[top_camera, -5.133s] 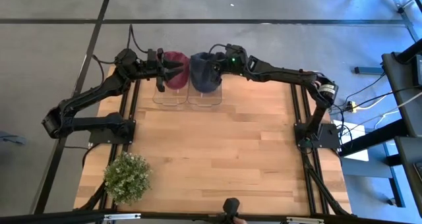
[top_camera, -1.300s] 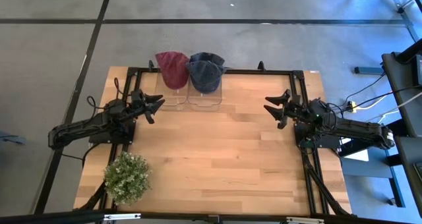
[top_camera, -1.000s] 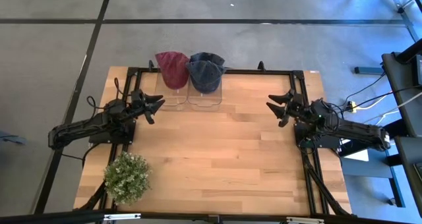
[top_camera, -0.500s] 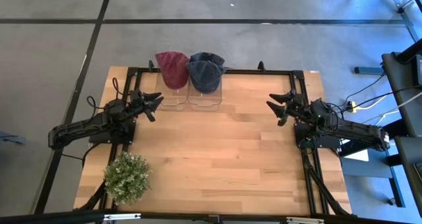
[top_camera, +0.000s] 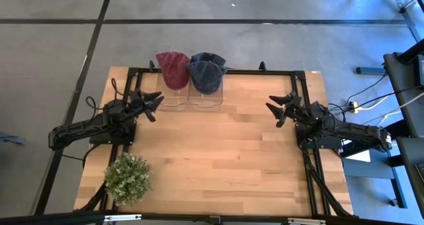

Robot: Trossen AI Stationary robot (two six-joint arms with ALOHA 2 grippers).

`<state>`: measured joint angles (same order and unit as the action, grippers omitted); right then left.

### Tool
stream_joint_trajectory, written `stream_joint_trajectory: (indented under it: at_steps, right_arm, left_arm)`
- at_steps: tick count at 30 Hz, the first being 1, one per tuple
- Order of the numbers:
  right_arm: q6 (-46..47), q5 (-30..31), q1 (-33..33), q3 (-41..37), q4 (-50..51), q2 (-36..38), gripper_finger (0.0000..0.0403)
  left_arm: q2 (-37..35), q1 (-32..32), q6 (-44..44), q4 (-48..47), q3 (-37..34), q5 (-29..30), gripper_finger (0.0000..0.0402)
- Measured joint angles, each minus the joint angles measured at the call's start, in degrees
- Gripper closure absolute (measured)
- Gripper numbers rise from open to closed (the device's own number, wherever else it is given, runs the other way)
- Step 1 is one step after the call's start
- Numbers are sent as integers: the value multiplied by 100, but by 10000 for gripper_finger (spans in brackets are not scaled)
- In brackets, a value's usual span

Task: Pick & Place hat
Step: Return to Home Position

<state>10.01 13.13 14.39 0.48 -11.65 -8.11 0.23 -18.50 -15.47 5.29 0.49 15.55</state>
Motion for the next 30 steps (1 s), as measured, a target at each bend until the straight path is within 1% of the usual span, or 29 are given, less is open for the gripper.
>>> stream_joint_trajectory:
  at_steps: [7,11,15,17,20,24,27,30]
  right_arm:
    - [-168,1,0,9,67,50,192]
    - [-279,-9,-2,9,120,281,192]
    - [-158,112,-2,14,785,786,192]
    - [-128,123,-1,32,887,805,192]
    - [-164,21,-2,34,955,805,192]
    - [-273,-148,-2,34,984,805,192]
    - [-351,-273,-2,34,1004,790,192]
    - [-647,-439,0,34,1021,744,192]
  left_arm:
    - [-4,-2,377,237,20,25,265]
    - [-2,-1,562,230,20,-10,265]
    - [-2,0,536,208,20,-235,265]
    - [-2,3,534,136,20,-379,265]
    - [-4,4,516,-13,20,-531,265]
    - [-2,4,296,-328,20,-527,265]
    - [9,4,374,-331,20,-538,265]
    - [13,4,408,-338,20,-540,265]
